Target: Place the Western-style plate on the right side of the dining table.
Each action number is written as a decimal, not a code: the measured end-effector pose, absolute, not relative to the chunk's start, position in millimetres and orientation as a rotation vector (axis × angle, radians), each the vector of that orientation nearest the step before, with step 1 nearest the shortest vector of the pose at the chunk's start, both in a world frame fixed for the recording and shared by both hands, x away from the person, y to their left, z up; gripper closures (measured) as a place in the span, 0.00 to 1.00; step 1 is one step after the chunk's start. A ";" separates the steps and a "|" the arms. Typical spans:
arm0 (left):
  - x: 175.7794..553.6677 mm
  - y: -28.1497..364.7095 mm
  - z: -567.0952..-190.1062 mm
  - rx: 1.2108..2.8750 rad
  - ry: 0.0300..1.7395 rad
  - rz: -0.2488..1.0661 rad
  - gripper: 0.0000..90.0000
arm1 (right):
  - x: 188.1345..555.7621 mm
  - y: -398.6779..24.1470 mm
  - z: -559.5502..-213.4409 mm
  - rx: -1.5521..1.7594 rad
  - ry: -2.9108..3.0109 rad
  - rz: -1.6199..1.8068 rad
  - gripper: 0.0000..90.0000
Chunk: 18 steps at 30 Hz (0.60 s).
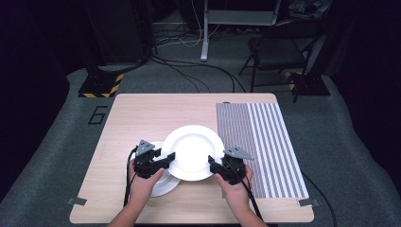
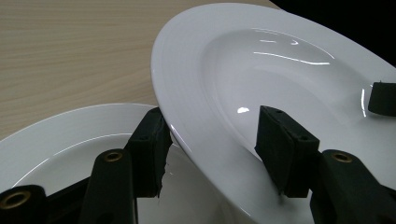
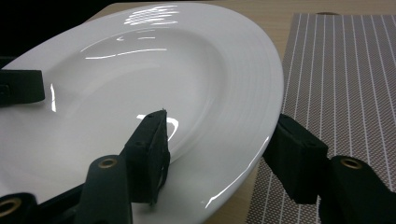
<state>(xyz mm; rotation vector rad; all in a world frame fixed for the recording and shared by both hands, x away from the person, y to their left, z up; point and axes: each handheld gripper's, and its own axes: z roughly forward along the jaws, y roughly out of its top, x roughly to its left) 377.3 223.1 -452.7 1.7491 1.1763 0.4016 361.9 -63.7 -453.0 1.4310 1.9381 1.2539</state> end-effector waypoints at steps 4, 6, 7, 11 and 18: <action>379.3 221.5 -450.5 1.735 1.180 0.386 0.50 | 365.0 -66.7 -445.8 1.434 1.928 1.262 0.45; 380.5 220.1 -449.0 1.723 1.182 0.387 0.50 | 365.8 -67.0 -443.7 1.421 1.926 1.259 0.45; 381.3 220.3 -447.9 1.729 1.176 0.390 0.50 | 366.0 -67.4 -442.8 1.419 1.926 1.258 0.45; 383.8 217.2 -444.6 1.723 1.171 0.392 0.51 | 366.9 -70.9 -441.0 1.411 1.926 1.264 0.45; 386.7 209.8 -442.8 1.719 1.171 0.393 0.52 | 369.3 -79.3 -441.0 1.428 1.920 1.272 0.48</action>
